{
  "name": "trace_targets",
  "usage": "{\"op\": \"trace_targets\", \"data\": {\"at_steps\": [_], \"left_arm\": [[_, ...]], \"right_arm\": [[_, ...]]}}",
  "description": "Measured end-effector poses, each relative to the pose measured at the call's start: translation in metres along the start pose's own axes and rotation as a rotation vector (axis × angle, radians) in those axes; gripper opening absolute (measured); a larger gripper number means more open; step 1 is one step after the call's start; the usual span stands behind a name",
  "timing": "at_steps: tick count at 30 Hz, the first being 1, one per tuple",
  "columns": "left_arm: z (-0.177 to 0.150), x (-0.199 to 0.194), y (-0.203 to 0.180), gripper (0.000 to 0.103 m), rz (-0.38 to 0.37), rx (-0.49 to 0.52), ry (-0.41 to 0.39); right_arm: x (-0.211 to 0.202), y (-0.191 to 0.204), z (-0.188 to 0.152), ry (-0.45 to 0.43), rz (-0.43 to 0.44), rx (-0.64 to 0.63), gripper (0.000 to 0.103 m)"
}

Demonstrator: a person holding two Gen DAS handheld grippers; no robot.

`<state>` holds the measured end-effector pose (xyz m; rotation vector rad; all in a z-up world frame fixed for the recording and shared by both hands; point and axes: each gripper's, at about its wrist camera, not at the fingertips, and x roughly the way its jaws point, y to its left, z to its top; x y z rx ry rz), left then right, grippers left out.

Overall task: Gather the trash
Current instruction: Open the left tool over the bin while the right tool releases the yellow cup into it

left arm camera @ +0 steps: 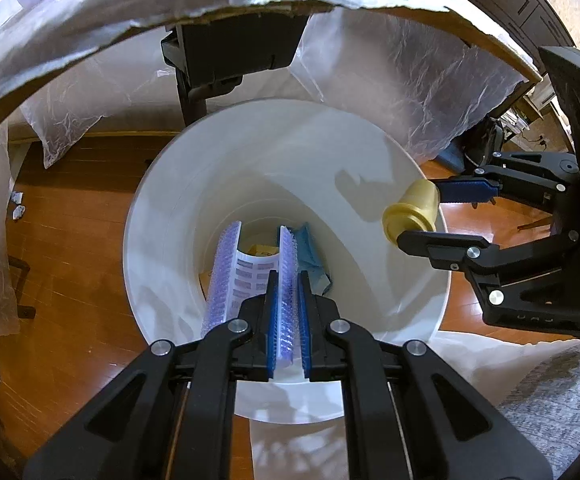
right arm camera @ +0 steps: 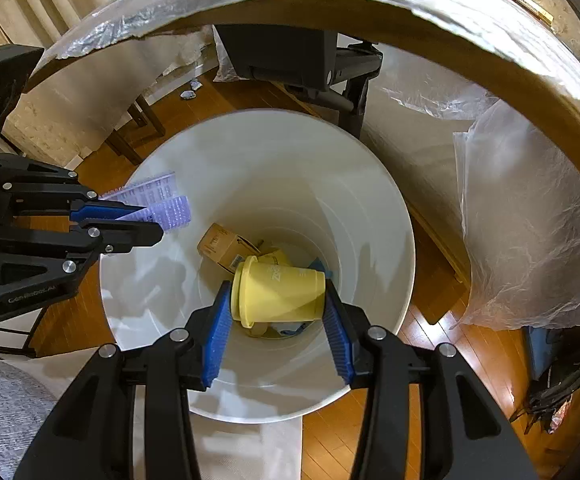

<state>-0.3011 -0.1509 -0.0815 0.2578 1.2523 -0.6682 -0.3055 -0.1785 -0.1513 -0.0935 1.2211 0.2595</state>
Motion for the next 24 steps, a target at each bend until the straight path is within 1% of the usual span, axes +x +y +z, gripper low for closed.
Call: {"op": "trace_targets", "data": {"at_steps": [9,11,12,13,14,15,18,21,23,24], "left_arm": [[0.0,0.007,0.003,0.011,0.003,0.011,0.015],[0.0,0.007,0.003,0.011,-0.013,0.018,0.007],[0.001,0.007,0.003,0.014,-0.012,0.021,-0.001],[0.002,0.007,0.003,0.037,-0.002,0.023,0.001],[0.002,0.007,0.004,0.066,0.005,0.022,0.004],[0.002,0.004,0.004,0.071,0.006,0.023,-0.017],[0.001,-0.001,0.004,0.071,-0.007,0.029,-0.025],[0.0,-0.008,0.005,0.071,-0.005,0.023,-0.032],[0.0,-0.021,0.006,0.071,-0.005,0.015,-0.04],[0.0,-0.035,0.005,0.071,-0.016,0.019,-0.062]], "right_arm": [[0.01,-0.003,0.001,0.016,-0.01,0.01,0.043],[0.011,-0.003,0.001,0.025,-0.001,0.0,0.044],[0.01,-0.003,0.001,0.021,-0.007,-0.006,0.044],[0.009,-0.002,0.001,0.011,-0.033,-0.011,0.056],[0.006,-0.001,0.0,-0.001,-0.05,-0.011,0.073],[0.003,-0.001,0.0,-0.021,-0.059,-0.01,0.075],[-0.006,-0.003,-0.001,-0.035,-0.051,-0.005,0.076],[-0.024,-0.005,-0.001,-0.067,-0.049,-0.01,0.076],[-0.047,-0.004,0.0,-0.111,-0.046,-0.027,0.076],[-0.061,-0.002,0.002,-0.144,-0.045,-0.042,0.076]]}}
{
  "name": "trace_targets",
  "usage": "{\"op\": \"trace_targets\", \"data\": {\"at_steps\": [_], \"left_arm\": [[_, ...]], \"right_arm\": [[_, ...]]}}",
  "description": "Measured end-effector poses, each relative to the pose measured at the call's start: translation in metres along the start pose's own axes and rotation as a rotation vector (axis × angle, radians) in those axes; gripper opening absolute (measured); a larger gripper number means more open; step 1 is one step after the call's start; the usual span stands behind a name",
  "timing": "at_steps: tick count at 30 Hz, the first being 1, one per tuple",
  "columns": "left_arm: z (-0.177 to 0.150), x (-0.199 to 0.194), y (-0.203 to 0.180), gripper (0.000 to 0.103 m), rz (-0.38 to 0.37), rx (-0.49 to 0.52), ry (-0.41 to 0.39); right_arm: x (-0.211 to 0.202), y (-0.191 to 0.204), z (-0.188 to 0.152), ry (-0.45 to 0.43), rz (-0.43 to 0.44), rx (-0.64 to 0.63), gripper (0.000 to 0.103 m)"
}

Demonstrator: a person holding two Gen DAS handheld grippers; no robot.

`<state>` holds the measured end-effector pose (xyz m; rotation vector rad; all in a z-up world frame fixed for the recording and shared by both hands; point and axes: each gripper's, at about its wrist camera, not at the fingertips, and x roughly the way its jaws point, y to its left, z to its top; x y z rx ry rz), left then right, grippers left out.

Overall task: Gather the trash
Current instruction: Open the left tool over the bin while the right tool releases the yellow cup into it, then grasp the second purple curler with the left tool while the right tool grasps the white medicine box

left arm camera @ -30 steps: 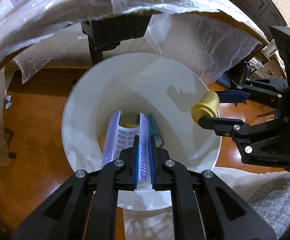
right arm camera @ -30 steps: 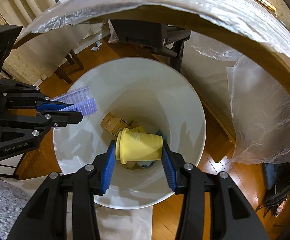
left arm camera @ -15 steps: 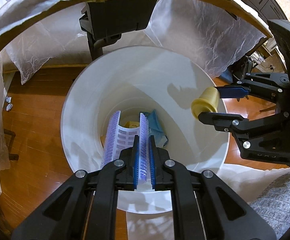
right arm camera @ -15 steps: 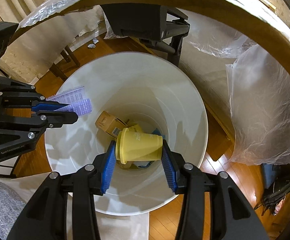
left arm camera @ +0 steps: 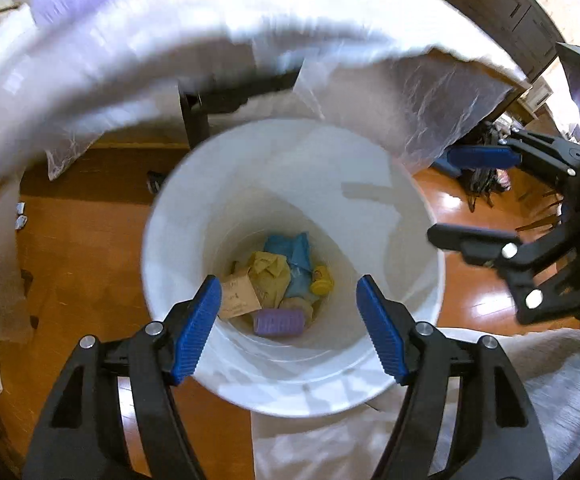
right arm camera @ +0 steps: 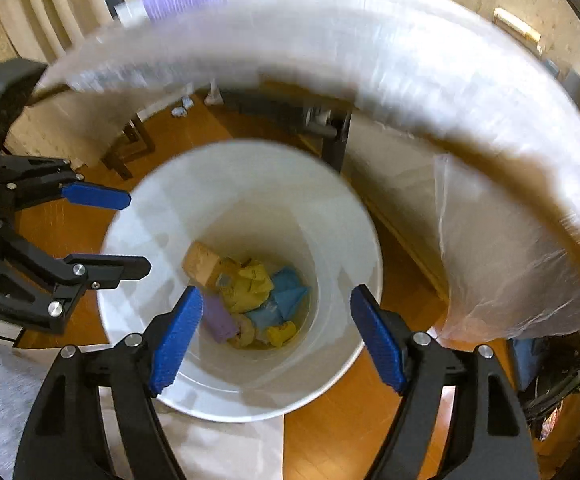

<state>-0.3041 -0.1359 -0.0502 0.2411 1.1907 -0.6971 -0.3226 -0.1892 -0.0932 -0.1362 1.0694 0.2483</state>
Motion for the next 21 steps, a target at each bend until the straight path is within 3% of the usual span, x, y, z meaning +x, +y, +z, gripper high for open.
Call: {"op": "trace_targets", "data": {"at_steps": [3,4,5,6,9,11,15,21], "left_arm": [[0.006,-0.047,-0.008,0.072,-0.013,0.041,-0.097],[0.01,-0.061,-0.011,0.08,-0.008,0.053,-0.138],[0.014,-0.08,-0.013,0.094,0.0,0.064,-0.204],[0.019,-0.107,-0.015,0.1,0.024,0.076,-0.326],[0.032,-0.146,-0.009,0.102,0.134,0.069,-0.562],[0.045,-0.146,0.002,0.102,0.202,0.052,-0.57],[0.074,-0.123,0.038,0.102,0.289,0.011,-0.496],[0.1,-0.091,0.078,0.102,0.226,-0.035,-0.374]], "right_arm": [[-0.044,0.005,0.015,-0.136,-0.061,-0.049,0.09],[-0.063,0.008,0.022,-0.213,-0.095,-0.076,0.097],[-0.074,0.008,0.028,-0.267,-0.115,-0.091,0.099],[-0.088,0.01,0.037,-0.34,-0.149,-0.108,0.099],[-0.104,0.009,0.066,-0.442,-0.174,-0.112,0.099],[-0.101,0.004,0.089,-0.459,-0.152,-0.099,0.099],[-0.08,-0.005,0.133,-0.441,-0.114,-0.093,0.099],[-0.024,-0.014,0.192,-0.342,-0.074,-0.091,0.099]]}}
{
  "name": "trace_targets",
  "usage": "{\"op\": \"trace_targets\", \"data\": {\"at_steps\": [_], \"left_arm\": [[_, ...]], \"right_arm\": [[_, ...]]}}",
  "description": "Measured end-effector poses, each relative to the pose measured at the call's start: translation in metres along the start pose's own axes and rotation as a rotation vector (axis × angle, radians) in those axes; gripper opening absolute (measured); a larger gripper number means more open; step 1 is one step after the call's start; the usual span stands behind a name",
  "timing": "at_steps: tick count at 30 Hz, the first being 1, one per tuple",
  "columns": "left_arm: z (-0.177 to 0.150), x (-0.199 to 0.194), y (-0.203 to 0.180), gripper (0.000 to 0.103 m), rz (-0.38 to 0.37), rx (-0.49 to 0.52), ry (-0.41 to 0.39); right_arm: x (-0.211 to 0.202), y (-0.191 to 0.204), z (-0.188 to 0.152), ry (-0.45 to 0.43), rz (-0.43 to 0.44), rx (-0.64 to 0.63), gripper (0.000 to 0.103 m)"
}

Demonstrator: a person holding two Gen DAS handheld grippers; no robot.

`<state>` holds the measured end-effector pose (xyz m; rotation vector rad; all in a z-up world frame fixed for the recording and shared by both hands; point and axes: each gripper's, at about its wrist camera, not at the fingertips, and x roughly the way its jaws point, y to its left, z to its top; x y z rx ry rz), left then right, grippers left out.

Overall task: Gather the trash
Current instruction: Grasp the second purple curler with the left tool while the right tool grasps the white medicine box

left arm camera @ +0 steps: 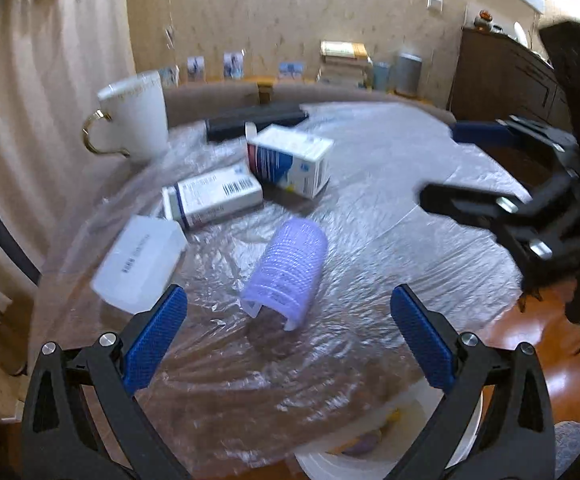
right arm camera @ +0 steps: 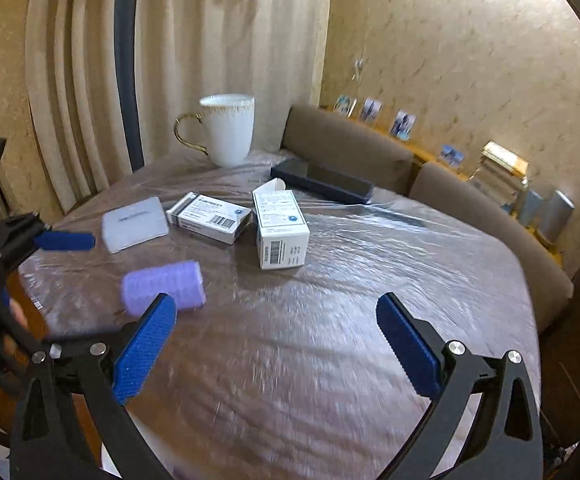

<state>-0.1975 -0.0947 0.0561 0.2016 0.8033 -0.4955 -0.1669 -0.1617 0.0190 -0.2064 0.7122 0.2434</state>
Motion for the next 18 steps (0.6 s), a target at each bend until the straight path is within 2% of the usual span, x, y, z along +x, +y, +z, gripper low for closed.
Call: {"op": "trace_targets", "data": {"at_steps": [9,12,16,18], "left_arm": [[0.005,0.036,0.002,0.101,-0.035,0.055,0.049],[0.01,0.045,0.005,0.093,-0.051,0.061,0.064],[0.013,0.056,0.01,0.075,-0.07,0.047,0.092],[0.014,0.058,0.013,0.074,-0.081,0.032,0.091]], "right_arm": [[0.097,-0.012,0.036,0.134,0.128,0.116,0.099],[0.113,-0.015,0.042,0.155,0.134,0.132,0.099],[0.131,-0.015,0.047,0.178,0.131,0.13,0.099],[0.136,-0.014,0.047,0.182,0.133,0.128,0.096]]}}
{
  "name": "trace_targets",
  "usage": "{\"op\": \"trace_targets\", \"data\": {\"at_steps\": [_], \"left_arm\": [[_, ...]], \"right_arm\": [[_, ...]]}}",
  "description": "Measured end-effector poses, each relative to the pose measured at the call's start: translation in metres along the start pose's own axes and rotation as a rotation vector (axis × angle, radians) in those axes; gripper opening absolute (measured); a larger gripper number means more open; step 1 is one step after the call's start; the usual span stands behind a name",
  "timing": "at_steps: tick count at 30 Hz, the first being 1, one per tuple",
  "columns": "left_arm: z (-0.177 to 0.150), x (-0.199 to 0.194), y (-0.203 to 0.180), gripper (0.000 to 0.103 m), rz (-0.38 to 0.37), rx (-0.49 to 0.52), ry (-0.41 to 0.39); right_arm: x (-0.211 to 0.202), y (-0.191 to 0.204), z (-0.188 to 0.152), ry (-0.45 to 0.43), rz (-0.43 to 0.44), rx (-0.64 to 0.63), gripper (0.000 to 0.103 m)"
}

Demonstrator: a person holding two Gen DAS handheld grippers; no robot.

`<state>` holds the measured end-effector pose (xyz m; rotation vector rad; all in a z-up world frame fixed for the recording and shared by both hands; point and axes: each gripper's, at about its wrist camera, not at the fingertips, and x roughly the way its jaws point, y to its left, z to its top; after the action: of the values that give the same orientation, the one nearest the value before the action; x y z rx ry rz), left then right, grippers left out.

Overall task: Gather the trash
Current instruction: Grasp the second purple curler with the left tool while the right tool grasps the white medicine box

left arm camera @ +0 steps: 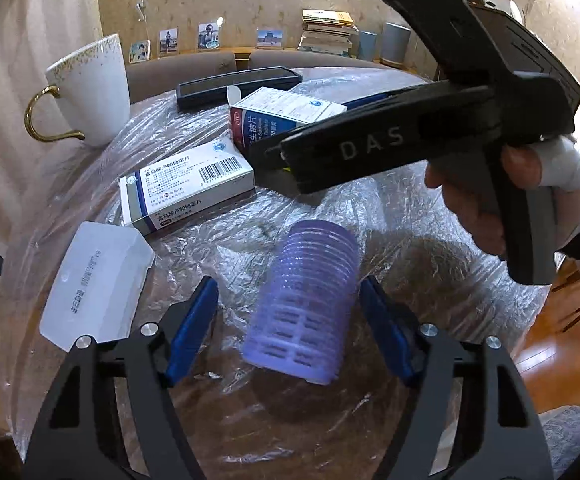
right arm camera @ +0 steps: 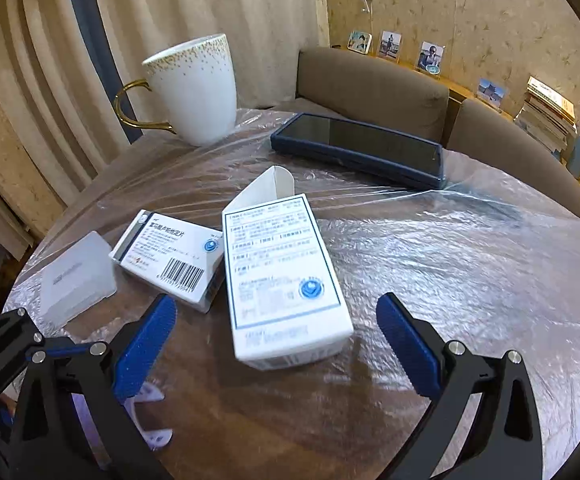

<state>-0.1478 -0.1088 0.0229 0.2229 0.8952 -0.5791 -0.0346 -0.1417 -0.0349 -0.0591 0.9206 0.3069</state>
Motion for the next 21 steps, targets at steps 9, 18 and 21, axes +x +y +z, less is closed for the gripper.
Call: {"op": "trace_targets", "data": {"at_steps": [9,18,21], "left_arm": [[0.003,0.006,-0.001,0.047,-0.002,0.026,0.012],[0.0,0.0,0.0,0.044,0.003,-0.005,-0.004],[-0.001,-0.003,-0.001,0.044,-0.003,-0.015,-0.012]], "right_arm": [[0.004,-0.002,-0.003,0.005,0.028,0.008,0.075],[-0.012,-0.009,-0.008,-0.01,0.052,0.044,0.046],[-0.026,-0.014,-0.016,-0.025,0.055,0.067,0.046]]}}
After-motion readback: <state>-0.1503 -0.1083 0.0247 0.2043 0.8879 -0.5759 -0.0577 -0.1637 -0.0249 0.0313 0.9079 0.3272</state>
